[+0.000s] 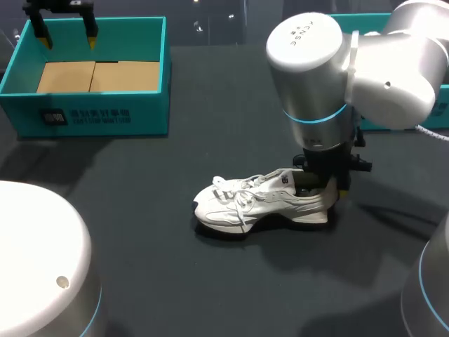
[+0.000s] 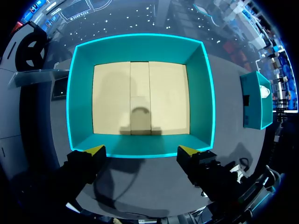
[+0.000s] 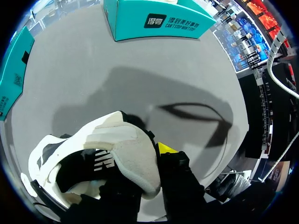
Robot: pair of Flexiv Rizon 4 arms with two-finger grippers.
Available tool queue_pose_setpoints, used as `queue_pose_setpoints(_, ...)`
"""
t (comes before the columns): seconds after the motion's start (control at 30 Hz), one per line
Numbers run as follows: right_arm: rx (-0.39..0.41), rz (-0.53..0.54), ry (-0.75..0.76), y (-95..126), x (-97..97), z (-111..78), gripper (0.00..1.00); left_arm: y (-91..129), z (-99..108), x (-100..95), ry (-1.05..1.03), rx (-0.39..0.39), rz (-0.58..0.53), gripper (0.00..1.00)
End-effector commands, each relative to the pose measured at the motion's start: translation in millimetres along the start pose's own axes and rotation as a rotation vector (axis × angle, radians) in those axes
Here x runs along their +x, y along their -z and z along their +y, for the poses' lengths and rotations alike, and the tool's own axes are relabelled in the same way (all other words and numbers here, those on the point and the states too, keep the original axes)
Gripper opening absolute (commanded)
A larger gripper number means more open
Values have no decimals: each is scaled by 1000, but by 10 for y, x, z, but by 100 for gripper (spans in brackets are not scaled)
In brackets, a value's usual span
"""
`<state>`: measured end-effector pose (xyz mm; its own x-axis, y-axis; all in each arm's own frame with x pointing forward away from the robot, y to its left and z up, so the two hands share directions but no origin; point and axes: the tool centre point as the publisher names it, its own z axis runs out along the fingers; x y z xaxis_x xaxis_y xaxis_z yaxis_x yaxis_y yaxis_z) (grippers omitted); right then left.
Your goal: Take the shoe out of the shoebox, open the shoe tongue, remove and reinsert the insole, then place the shoe into the shoebox
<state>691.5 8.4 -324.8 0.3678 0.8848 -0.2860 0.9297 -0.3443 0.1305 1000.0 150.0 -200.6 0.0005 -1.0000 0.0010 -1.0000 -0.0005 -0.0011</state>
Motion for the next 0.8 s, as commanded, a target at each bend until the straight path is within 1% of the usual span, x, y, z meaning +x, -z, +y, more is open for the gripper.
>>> queue_pose_setpoints(0.03, 5, -9, -7, -141, 142, -42, 0, 4, -1, 1, 0, -1, -1, 100)
queue_pose_setpoints(0.23, 25, -22, 4, -235, 206, -89, 0, 4, -1, 1, 0, -1, -1, 100)
queue_pose_setpoints(0.47, 35, -31, 50, -346, 281, -149, 0, 4, -1, 1, 0, -1, -1, 100)
queue_pose_setpoints(0.8, 21, -15, 103, -431, 329, -226, 0, 4, -1, 1, 0, -1, -1, 100)
